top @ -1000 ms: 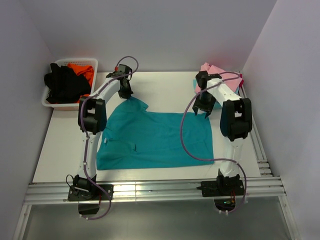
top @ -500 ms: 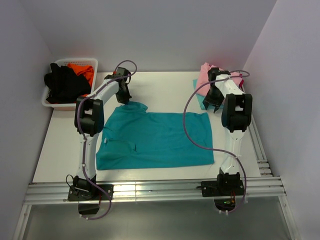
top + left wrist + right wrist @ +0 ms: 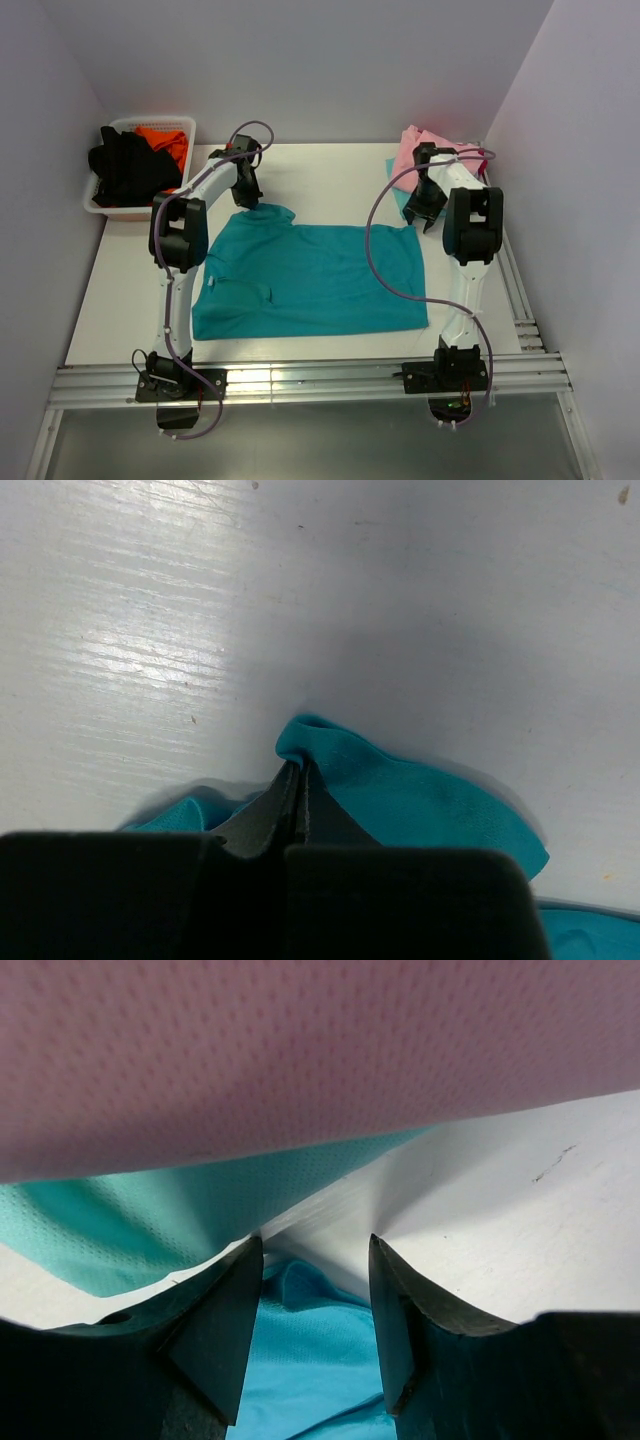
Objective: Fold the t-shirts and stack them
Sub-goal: Fold the tshirt
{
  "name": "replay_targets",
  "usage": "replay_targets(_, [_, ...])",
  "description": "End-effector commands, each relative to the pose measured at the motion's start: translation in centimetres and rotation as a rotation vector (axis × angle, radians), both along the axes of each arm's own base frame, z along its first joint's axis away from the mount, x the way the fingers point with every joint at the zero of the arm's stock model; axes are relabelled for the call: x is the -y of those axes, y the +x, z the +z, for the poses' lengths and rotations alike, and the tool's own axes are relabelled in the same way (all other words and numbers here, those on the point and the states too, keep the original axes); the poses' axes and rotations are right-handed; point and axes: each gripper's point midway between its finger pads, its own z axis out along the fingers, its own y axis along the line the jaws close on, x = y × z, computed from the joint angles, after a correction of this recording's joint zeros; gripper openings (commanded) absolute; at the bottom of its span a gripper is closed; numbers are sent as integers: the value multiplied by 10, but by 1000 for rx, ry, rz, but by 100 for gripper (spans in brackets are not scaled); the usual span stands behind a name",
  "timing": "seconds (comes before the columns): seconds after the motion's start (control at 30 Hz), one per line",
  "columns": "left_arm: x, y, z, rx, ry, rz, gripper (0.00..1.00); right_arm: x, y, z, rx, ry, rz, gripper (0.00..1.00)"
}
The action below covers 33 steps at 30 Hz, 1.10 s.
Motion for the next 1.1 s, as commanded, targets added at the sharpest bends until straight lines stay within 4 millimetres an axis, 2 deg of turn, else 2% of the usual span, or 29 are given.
replay_targets(0.0, [-3,-21,-6,-78,19,3,0,-9,5,9,39,5,14,54])
replay_targets(0.27, [-5,-26,-8,-85,21,12,0,-13,17,17,53,11,28,54])
replay_targets(0.57, [-6,-33,-9,-88,16,22,0,-23,5,9,25,16,50,45])
replay_targets(0.63, [-6,-34,-12,-92,16,27,0,-24,3,8,25,16,57,42])
replay_targets(0.73, [-6,-36,-12,-94,14,29,0,-22,-1,6,13,8,61,29])
replay_targets(0.8, [-6,-35,-12,-93,13,31,0,-20,-3,3,4,-3,67,7])
replay_targets(0.83, [-6,-36,-12,-92,14,31,0,-19,-6,2,-7,-10,67,0])
replay_targets(0.93, [-6,-35,-10,-89,14,34,0,-16,-8,1,-17,-23,72,0])
replay_targets(1.07, [-7,-30,0,-64,17,42,0,-15,-5,10,1,-27,75,0])
